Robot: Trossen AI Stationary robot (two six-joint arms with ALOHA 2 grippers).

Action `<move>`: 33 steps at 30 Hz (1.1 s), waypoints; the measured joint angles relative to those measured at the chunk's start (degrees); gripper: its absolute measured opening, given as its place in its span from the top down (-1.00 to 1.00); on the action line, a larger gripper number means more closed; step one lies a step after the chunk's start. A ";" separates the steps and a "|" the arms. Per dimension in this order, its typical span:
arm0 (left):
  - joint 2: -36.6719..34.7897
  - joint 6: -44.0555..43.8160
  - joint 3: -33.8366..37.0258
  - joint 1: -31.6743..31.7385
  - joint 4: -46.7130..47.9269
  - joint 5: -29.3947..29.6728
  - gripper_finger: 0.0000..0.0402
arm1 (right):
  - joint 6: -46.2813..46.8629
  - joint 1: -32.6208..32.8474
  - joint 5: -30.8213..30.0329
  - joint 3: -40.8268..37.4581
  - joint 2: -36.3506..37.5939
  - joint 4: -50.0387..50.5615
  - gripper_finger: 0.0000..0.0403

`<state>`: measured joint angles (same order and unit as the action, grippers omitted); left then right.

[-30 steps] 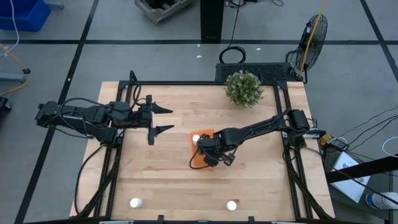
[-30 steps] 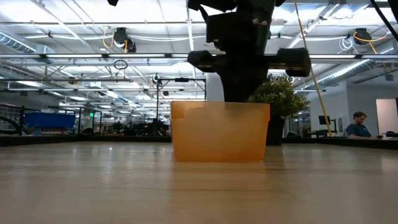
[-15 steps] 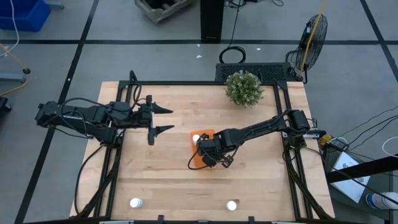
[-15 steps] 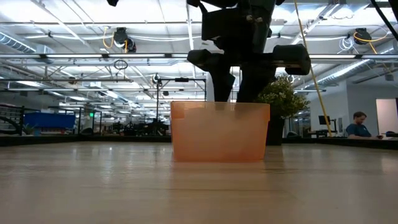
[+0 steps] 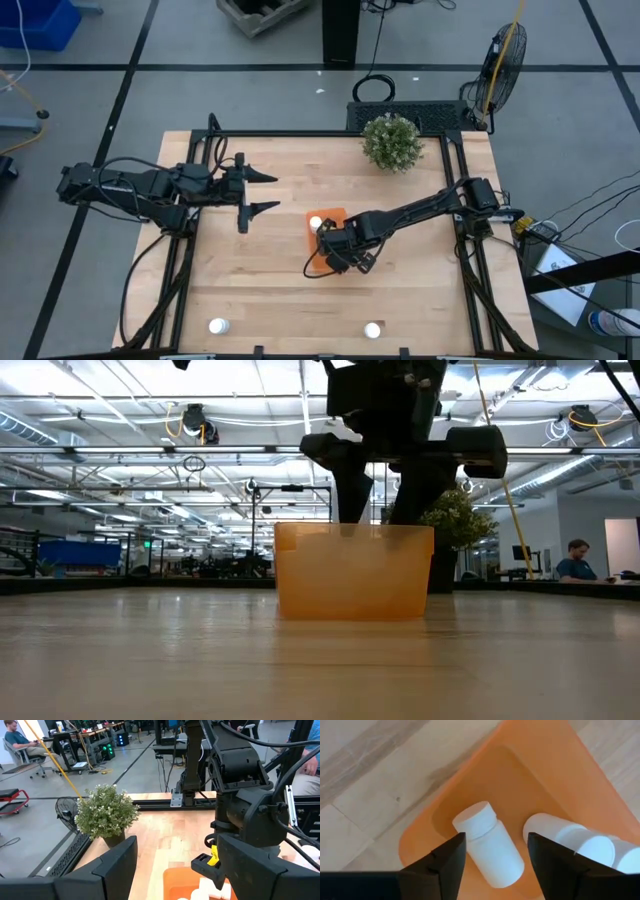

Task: Pick and place pill bottles into a basket
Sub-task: Adjust the white pill bottle in the orange container

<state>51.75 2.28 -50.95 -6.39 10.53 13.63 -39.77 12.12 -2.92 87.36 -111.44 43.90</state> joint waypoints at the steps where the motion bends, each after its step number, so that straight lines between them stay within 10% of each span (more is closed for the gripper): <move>1: -0.02 -0.04 -0.01 0.00 -0.01 0.00 -0.38 | -0.17 0.00 0.00 -0.63 0.06 -0.72 -0.02; 33: 0.00 -0.22 -0.01 0.00 -0.10 0.00 -0.39 | -1.37 -0.13 0.04 -9.85 0.12 -9.43 0.08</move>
<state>51.75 2.06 -50.96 -6.39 10.44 13.63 -41.15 11.99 -2.87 77.52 -111.33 34.47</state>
